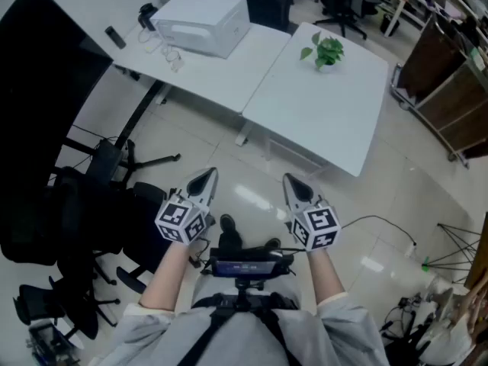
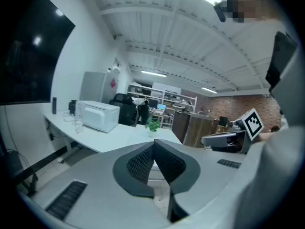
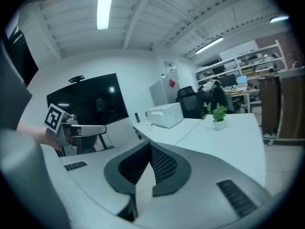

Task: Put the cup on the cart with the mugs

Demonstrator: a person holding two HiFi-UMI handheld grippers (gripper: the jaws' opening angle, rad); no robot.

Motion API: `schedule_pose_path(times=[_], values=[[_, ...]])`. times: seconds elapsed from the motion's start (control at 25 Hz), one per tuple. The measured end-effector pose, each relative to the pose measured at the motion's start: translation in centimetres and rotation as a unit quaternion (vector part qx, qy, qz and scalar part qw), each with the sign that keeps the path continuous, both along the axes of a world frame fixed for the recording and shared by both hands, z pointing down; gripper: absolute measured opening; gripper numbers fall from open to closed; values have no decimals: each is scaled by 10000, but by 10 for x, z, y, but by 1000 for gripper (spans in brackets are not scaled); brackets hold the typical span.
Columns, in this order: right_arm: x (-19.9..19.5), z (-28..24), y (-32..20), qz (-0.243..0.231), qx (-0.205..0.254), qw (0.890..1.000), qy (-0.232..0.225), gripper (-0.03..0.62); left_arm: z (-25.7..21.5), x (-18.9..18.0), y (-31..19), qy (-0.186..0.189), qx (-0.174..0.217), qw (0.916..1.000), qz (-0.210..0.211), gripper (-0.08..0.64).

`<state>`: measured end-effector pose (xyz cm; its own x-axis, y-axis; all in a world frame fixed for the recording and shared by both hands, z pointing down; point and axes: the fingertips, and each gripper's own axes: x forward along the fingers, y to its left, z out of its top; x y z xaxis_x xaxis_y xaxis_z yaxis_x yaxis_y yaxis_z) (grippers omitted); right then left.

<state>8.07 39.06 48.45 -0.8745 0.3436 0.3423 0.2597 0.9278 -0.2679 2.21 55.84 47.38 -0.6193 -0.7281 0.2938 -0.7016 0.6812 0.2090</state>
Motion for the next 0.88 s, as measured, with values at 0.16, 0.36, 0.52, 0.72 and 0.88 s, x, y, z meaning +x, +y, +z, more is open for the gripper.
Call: schedule_pose_path(times=[0.16,0.36,0.52,0.72,0.88], values=[[-43,1,61,-504,81,9986,-99,8,-1,-32,51,-85,25,9993,-372,3],[-87,3,125,-868,53,9962,-99,8,10,-62,118,-26,99,9964,-842,2],[-115,0,151,-897,112,9959,-70,8,18,-89,150,42,167,9947,-1012,2],[-152,-6,173,-637,230,9977,-87,8,17,-132,174,-5,169,9956,-924,3],[-174,-9,189,-429,249,9987,-151,8,14,-161,185,-72,200,9970,-739,3]])
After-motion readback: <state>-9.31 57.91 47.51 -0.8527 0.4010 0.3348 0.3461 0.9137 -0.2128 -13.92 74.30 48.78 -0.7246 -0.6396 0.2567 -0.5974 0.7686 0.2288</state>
